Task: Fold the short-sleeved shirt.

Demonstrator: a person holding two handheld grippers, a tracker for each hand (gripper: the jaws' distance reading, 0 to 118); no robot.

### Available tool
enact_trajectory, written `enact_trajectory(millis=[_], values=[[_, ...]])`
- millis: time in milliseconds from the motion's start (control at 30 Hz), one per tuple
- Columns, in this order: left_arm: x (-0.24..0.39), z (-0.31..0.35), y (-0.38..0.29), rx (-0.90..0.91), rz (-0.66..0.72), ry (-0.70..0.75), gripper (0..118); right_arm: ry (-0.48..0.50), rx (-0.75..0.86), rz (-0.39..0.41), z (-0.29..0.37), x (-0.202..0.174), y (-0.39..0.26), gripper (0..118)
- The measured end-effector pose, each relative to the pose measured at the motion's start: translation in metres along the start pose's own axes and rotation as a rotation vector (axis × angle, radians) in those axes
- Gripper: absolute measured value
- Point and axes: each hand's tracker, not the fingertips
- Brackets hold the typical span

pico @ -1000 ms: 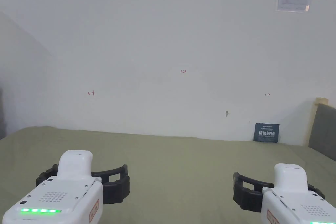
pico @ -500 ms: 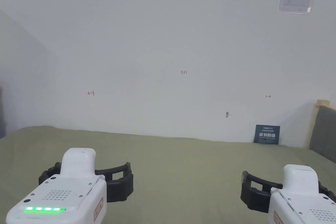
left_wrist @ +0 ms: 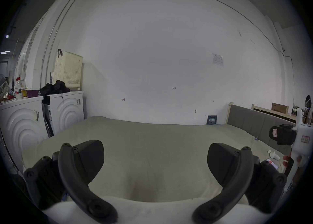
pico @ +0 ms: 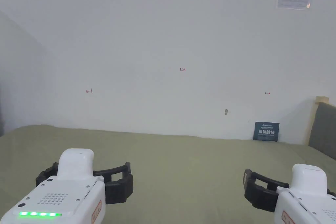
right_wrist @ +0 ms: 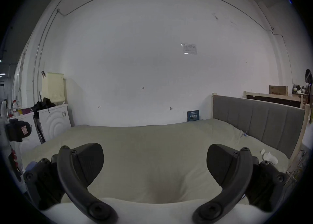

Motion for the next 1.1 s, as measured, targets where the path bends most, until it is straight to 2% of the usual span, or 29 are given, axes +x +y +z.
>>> enact_trajectory(millis=[133,233,400,567,767,900,1100], values=[[-0.002,-0.001,-0.001,-0.012,-0.013,-0.006,118,-0.036,0.012,0.055,0.001,-0.002,0.006,118],[-0.005,0.000,-0.001,-0.010,-0.009,-0.005,118,-0.020,0.011,0.074,0.002,-0.002,0.009,118],[-0.011,0.000,0.001,-0.014,-0.003,0.002,118,0.044,-0.018,0.067,0.003,0.004,0.006,118],[-0.014,-0.002,-0.005,-0.037,-0.001,0.002,118,-0.007,-0.042,0.065,0.004,0.004,0.007,118],[-0.013,-0.006,-0.007,-0.060,-0.002,0.005,118,0.062,-0.067,0.012,0.003,0.009,0.006,118],[-0.011,-0.006,-0.007,-0.059,0.003,-0.003,118,0.063,-0.098,-0.009,0.001,0.009,0.007,118],[-0.009,-0.008,-0.007,-0.064,0.005,-0.008,118,0.054,-0.113,0.011,-0.004,0.011,0.003,118]])
